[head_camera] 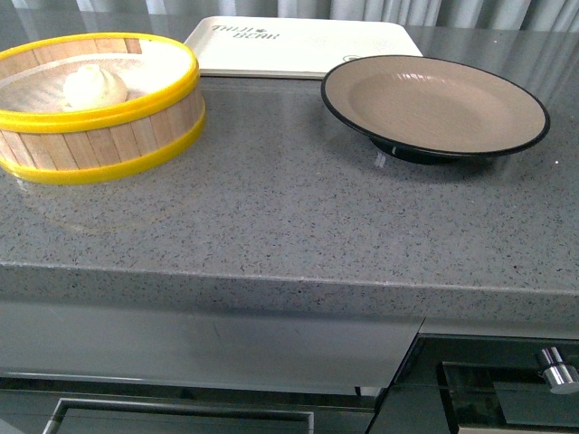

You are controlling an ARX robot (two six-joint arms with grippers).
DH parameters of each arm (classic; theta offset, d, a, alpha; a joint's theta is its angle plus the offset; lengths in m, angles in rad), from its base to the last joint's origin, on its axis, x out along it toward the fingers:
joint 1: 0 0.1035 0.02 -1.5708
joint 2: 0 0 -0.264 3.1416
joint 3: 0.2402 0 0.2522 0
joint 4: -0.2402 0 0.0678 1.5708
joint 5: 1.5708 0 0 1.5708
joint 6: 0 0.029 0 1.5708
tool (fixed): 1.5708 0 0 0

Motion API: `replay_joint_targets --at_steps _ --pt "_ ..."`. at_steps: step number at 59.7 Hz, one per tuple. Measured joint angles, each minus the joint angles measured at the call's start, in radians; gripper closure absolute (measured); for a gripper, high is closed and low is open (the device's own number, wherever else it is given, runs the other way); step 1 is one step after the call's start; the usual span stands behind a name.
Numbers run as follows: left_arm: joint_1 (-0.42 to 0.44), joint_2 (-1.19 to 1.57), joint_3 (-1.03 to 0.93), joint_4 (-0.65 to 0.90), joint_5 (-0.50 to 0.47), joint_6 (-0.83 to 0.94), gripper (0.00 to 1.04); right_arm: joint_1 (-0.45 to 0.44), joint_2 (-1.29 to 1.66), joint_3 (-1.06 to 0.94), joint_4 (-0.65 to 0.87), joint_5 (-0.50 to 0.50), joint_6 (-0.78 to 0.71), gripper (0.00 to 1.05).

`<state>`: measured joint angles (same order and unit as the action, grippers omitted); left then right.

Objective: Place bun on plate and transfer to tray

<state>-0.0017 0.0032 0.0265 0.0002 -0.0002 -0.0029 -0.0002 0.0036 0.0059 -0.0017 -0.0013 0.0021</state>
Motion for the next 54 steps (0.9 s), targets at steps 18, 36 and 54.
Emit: replay_joint_targets --at_steps 18,36,54 --pt "0.0 0.0 0.0 0.0 0.0 0.0 0.07 0.0 0.0 0.0 0.0 0.0 0.0 0.08" --pt "0.0 0.0 0.0 0.0 0.0 0.0 0.07 0.0 0.0 0.0 0.0 0.0 0.0 0.08" --pt "0.0 0.0 0.0 0.0 0.0 0.0 0.07 0.0 0.0 0.0 0.0 0.0 0.0 0.08"
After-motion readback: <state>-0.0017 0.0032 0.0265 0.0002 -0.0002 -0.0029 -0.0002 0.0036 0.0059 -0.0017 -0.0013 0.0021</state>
